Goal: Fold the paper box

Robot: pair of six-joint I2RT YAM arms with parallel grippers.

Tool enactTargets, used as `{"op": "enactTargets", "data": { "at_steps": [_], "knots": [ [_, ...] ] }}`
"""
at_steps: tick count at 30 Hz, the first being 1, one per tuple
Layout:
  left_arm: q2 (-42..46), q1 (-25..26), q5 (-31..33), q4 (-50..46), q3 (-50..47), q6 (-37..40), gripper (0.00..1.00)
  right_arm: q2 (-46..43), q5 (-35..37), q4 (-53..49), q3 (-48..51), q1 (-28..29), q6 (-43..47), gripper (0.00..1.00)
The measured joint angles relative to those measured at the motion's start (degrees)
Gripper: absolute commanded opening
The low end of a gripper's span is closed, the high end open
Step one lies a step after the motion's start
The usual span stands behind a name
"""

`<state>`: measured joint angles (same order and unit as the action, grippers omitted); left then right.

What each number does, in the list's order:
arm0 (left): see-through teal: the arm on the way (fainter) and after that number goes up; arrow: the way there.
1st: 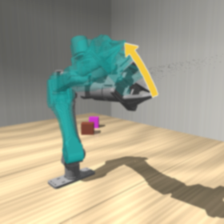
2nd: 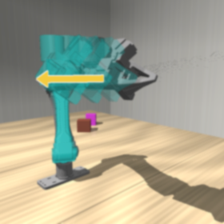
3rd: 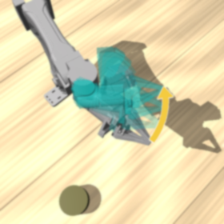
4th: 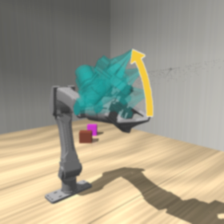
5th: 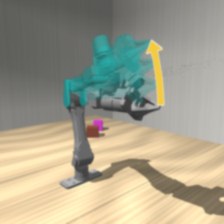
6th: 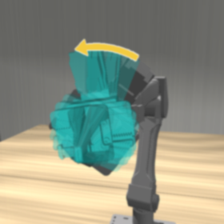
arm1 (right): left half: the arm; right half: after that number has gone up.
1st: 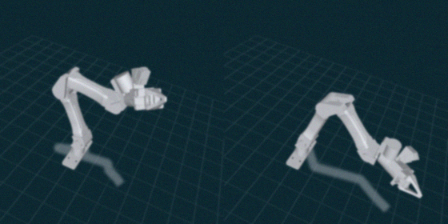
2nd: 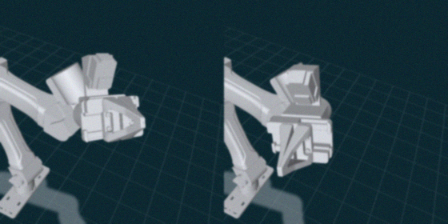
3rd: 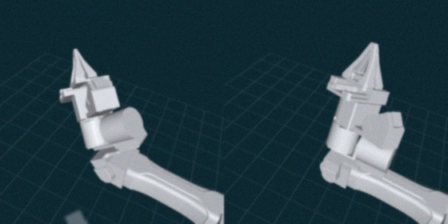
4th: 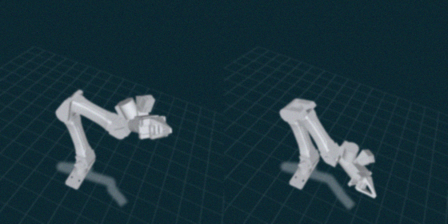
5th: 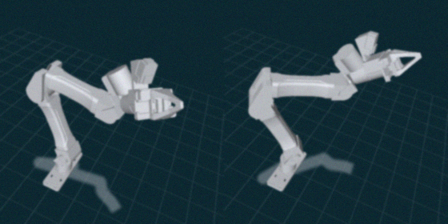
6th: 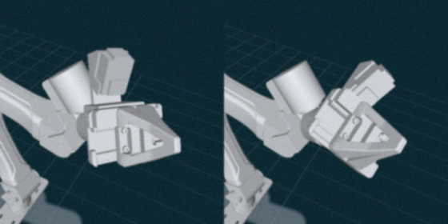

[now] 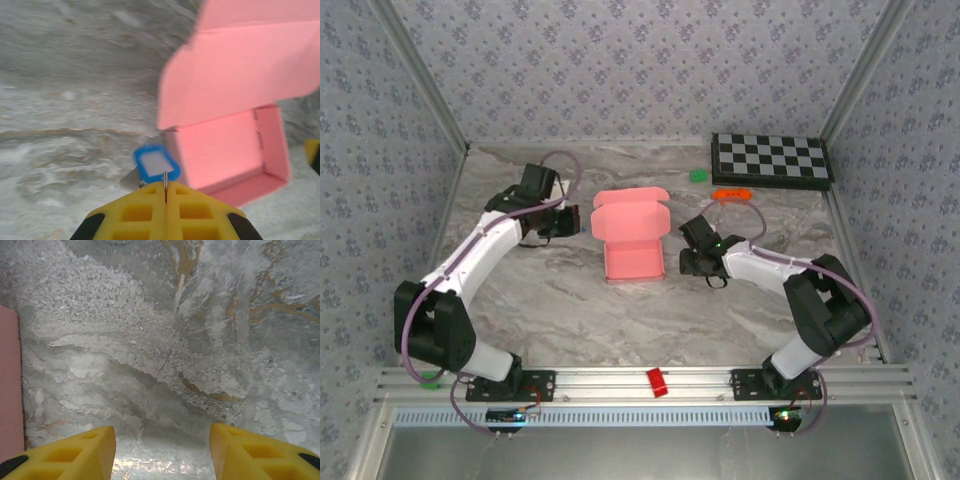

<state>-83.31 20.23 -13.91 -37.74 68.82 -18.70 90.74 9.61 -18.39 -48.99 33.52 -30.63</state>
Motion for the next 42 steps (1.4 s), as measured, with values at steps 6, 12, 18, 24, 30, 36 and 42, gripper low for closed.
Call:
{"op": "enactTargets", "data": {
  "at_steps": [6, 12, 18, 24, 30, 36, 42],
  "knots": [
    [-2.4, 6.1, -4.6, 2.7, 0.0, -0.7, 0.00, 1.4, -1.6, 1.6, 0.0, 0.2, 0.0, 0.51],
    [-7.6, 10.7, -7.2, 4.3, 0.1, -1.1, 0.00, 3.0, -3.7, 2.9, -0.3, 0.7, 0.0, 0.51],
    [-12.6, 14.4, -8.5, 4.9, 2.6, -1.9, 0.00, 3.7, -4.7, 3.7, -1.0, 1.6, 0.0, 0.51],
    [-15.7, 16.7, -9.2, 6.5, 4.2, -2.6, 0.00, 4.0, -5.0, 4.2, -1.9, 2.1, 0.0, 0.50],
    [-18.4, 16.8, -10.3, 7.7, 4.3, -3.0, 0.00, 4.2, -5.1, 4.3, -1.9, 2.2, 0.2, 0.51],
    [-21.0, 16.8, -10.3, 7.9, 4.4, -3.4, 0.00, 4.3, -5.2, 4.3, -2.0, 2.3, 0.2, 0.51],
    [-21.1, 16.9, -6.3, 7.9, 4.4, -5.4, 0.00, 5.0, -5.4, 4.2, -2.7, 2.3, 0.2, 0.51]
  ]
}}
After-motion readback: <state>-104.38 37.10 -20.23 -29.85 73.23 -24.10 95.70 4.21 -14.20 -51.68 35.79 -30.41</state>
